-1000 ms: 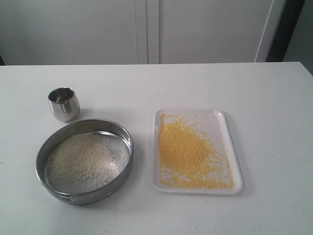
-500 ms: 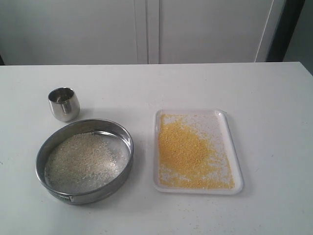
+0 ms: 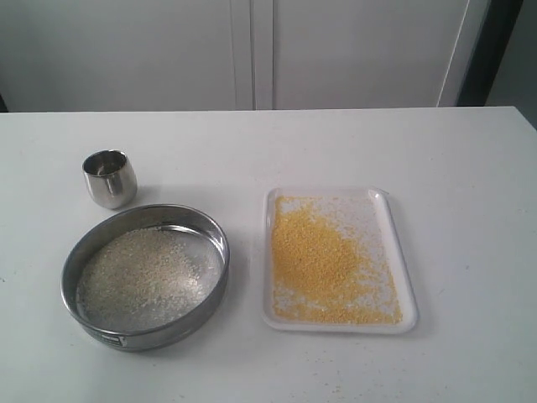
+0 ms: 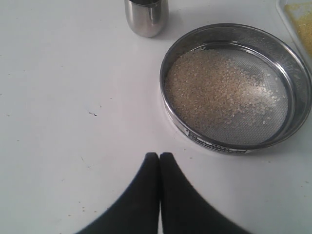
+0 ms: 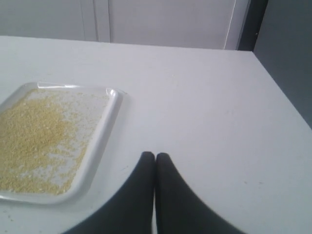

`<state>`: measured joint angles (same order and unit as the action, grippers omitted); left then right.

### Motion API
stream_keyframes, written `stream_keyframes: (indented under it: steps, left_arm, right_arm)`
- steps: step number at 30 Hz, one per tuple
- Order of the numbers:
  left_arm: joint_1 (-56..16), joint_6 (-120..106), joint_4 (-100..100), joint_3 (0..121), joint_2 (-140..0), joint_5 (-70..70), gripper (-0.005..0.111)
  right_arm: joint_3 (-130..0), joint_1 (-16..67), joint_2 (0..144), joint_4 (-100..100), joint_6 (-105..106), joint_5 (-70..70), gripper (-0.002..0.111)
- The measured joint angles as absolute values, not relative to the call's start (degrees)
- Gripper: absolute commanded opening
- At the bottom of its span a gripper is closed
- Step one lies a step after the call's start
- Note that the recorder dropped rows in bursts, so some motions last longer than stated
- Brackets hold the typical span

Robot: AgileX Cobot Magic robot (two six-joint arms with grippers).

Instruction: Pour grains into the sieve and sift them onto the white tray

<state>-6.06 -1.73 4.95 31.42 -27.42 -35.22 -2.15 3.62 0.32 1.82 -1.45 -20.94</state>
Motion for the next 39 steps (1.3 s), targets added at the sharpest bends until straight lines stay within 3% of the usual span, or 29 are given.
stream_keyframes:
  steps: [39]
  left_arm:
    - [-6.06,-2.62,4.95,31.42,-26.91,-35.22,0.000]
  right_arm:
    - [-0.32,3.62,0.32,1.60,-1.45,-20.81,0.000]
